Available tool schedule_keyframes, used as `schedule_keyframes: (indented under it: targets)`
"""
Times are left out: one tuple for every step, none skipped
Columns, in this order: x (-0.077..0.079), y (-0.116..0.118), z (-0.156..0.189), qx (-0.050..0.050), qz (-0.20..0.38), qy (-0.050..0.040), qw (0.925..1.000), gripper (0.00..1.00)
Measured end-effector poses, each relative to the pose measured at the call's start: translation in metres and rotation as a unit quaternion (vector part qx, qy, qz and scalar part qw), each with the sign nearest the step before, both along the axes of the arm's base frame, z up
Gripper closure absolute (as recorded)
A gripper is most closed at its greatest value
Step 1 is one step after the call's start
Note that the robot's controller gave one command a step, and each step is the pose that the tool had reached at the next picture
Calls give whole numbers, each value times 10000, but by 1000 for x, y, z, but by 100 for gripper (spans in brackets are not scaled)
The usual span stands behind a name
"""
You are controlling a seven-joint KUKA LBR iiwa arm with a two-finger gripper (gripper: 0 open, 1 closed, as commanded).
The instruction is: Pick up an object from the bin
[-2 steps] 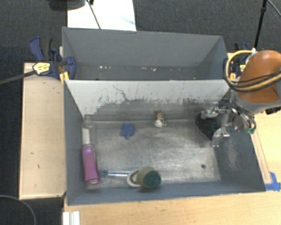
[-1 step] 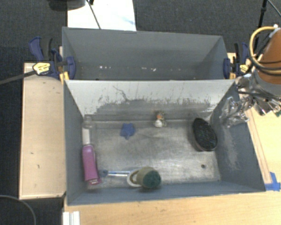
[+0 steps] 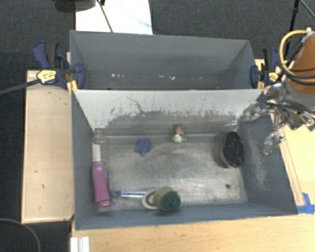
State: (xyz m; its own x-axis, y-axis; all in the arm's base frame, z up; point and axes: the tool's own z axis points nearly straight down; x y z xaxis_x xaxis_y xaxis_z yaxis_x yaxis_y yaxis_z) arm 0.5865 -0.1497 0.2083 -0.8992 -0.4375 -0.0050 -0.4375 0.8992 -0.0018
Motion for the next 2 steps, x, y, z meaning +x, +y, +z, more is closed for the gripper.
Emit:
schedule_keyframes:
  targets:
    - [0,32,-118,16,553,49,9985,0]
    - [1,30,-113,2,543,12,9985,100]
